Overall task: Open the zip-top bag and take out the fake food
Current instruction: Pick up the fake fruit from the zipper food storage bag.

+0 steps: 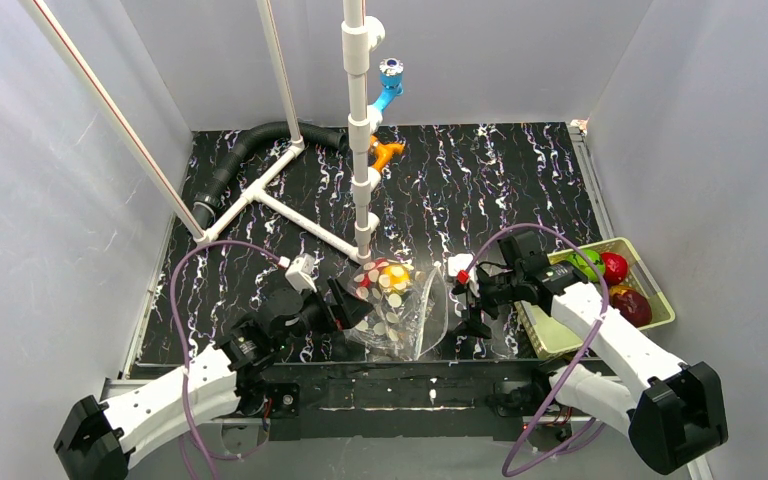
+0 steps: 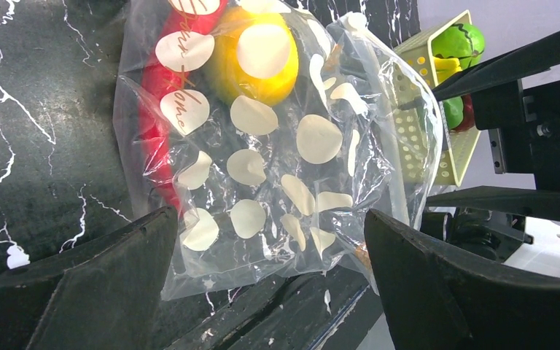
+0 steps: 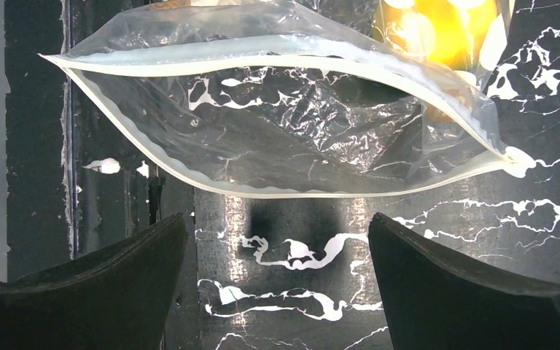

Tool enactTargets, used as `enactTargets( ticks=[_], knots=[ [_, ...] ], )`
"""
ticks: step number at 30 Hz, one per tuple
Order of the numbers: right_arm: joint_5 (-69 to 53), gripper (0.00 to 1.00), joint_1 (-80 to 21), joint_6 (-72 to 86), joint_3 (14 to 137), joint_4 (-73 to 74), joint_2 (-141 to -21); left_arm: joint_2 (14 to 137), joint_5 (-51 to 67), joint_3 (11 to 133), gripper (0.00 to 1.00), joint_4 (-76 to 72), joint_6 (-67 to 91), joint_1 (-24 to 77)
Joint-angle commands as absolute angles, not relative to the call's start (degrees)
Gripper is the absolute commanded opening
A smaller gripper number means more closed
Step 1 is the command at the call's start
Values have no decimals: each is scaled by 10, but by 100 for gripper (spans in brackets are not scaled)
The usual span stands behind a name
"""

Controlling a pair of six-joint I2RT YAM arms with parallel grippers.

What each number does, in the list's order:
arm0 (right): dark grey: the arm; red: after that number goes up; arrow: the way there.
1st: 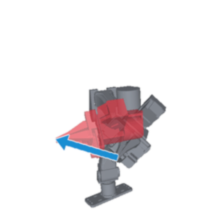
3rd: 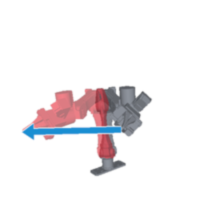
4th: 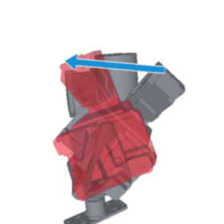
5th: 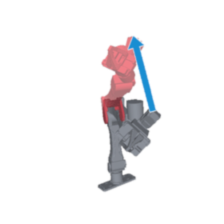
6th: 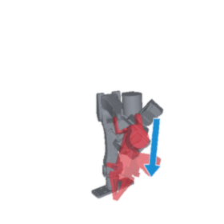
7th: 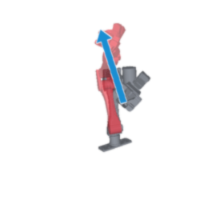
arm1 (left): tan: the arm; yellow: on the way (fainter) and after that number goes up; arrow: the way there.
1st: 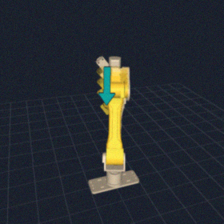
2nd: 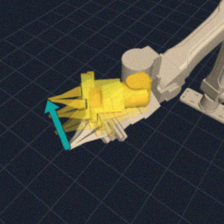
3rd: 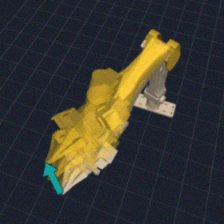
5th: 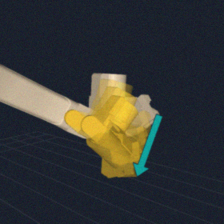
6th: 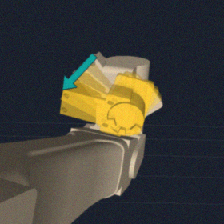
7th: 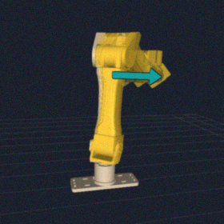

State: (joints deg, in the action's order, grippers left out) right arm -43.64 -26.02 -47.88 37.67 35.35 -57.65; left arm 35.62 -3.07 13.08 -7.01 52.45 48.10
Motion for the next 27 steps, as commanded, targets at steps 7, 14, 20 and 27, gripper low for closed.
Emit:
enactTargets(
  ticks=[7,14,20,27],
  knots=[
    [-447,100,-278,-447,410,337,-586,402,-41,127,100,-126,533,478],
    [-518,95,-280,-465,449,394,-583,364,-65,127,98,-125,509,478],
    [-487,94,-296,-427,461,346,-620,365,-69,124,94,-150,494,478],
    [-440,92,-313,-369,449,288,-648,408,-75,120,94,-197,483,478]
  ],
)
